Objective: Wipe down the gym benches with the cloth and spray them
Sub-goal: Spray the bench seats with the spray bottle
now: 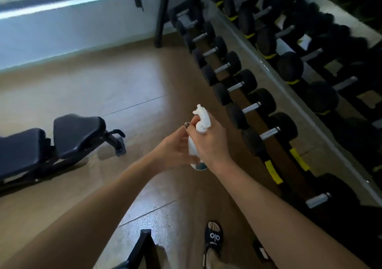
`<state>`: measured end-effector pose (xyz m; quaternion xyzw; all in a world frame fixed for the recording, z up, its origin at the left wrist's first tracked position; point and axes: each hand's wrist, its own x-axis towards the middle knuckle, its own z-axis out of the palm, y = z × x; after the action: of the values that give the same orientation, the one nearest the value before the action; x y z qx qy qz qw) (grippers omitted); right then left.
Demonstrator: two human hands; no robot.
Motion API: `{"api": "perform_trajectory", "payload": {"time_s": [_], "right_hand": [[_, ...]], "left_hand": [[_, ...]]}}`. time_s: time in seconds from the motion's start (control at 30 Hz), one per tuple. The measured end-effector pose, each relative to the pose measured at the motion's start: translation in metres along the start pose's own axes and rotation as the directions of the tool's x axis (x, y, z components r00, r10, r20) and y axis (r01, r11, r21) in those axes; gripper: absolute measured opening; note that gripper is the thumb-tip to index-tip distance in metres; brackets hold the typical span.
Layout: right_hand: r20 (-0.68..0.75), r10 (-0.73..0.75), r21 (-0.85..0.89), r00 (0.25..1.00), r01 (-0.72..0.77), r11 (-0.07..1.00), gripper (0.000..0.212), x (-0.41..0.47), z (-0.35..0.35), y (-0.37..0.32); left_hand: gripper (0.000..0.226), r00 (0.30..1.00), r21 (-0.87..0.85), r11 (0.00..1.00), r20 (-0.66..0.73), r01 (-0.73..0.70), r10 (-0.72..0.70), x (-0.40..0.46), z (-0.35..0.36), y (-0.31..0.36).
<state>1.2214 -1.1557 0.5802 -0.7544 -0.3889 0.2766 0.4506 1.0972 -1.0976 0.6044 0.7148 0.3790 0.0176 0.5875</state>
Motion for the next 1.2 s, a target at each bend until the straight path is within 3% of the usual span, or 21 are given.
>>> {"api": "perform_trajectory", "payload": {"time_s": [0.13, 0.3, 0.47, 0.77, 0.97, 1.2], "right_hand": [[0.116, -0.056, -0.068, 0.992, 0.064, 0.996, 0.022, 0.104, 0.036, -0.029], [0.309, -0.133, -0.08, 0.942, 0.165, 0.983, 0.019, 0.219, 0.101, -0.064], [0.459, -0.175, -0.037, 0.871, 0.216, 0.976, 0.009, 0.341, 0.184, -0.098], [0.59, -0.292, 0.053, 0.753, 0.324, 0.945, 0.01, 0.542, 0.342, -0.203], [0.711, -0.363, 0.111, 0.601, 0.415, 0.903, 0.011, 0.66, 0.472, -0.264], [0.847, -0.363, 0.188, 0.389, 0.42, 0.888, 0.014, 0.729, 0.627, -0.353]], "left_hand": [[0.038, 0.973, 0.021, 0.994, -0.207, 0.103, -0.096, 0.067, -0.075, -0.031], [0.025, 0.875, -0.126, 0.972, -0.423, 0.2, -0.235, 0.144, -0.181, -0.074], [0.011, 0.808, -0.192, 0.966, -0.534, 0.173, -0.251, 0.228, -0.295, -0.099], [0.018, 0.691, -0.32, 0.928, -0.627, 0.19, -0.359, 0.317, -0.505, -0.105], [0.025, 0.534, -0.449, 0.884, -0.72, 0.128, -0.444, 0.374, -0.636, -0.136], [0.012, 0.263, -0.608, 0.792, -0.756, 0.06, -0.6, 0.364, -0.775, -0.204]]}}
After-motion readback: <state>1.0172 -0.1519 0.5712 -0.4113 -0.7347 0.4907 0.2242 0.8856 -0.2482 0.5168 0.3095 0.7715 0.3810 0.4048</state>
